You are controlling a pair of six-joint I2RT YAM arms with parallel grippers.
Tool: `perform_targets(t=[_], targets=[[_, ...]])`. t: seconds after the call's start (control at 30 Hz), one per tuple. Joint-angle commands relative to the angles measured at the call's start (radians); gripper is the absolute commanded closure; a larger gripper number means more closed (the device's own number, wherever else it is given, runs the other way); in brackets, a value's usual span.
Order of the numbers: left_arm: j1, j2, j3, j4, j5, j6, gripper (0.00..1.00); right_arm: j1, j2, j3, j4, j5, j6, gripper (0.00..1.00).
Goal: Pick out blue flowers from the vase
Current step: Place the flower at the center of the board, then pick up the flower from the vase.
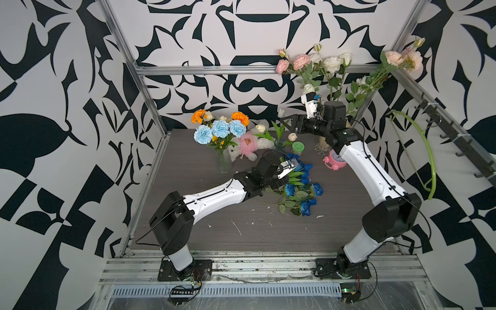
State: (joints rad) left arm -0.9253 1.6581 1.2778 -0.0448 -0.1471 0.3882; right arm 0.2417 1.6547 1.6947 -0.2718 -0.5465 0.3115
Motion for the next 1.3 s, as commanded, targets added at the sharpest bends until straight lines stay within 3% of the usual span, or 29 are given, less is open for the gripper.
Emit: perform_targets(t=[0.0,0.1,0.17,0.23,0.33,0.43,0.7,0.83,1.0,1.1,1.27], targets=[[0.026,-0.099,-0.034,-0.061,0.085,-0.108,0.37,-0.001,-0.011,0.034,0.036,-0.032,0.003,0.29],[0.029,-0.236,-0.141,0.037,-0.048,-0.143,0.31,0.015,0.007,0.043,0.032,-0.061,-0.003,0.28],[0.028,-0.335,-0.225,0.111,-0.195,-0.156,0.24,0.045,0.029,0.061,0.011,-0.063,-0.033,0.28],[0.031,-0.434,-0.282,0.152,-0.294,-0.161,0.23,0.085,0.062,0.101,-0.028,-0.057,-0.066,0.28],[0.042,-0.514,-0.306,0.143,-0.403,-0.169,0.22,0.141,0.105,0.141,-0.044,-0.047,-0.083,0.28],[0.086,-0.577,-0.309,0.102,-0.443,-0.216,0.22,0.168,0.134,0.147,-0.013,-0.058,-0.055,0.29],[0.429,-0.758,-0.399,0.030,-0.235,-0.480,0.22,0.237,0.217,0.194,-0.005,-0.067,-0.036,0.30],[0.555,-0.763,-0.393,-0.018,-0.106,-0.556,0.21,0.251,0.246,0.218,0.008,-0.070,-0.024,0.30],[0.719,-0.745,-0.460,0.096,0.106,-0.667,0.19,0.269,0.292,0.262,0.011,-0.081,-0.015,0.30],[0.765,-0.691,-0.467,0.159,0.190,-0.681,0.19,0.274,0.323,0.293,0.005,-0.089,-0.010,0.30],[0.767,-0.603,-0.459,0.263,0.241,-0.652,0.19,0.274,0.357,0.322,-0.002,-0.090,-0.009,0.30]])
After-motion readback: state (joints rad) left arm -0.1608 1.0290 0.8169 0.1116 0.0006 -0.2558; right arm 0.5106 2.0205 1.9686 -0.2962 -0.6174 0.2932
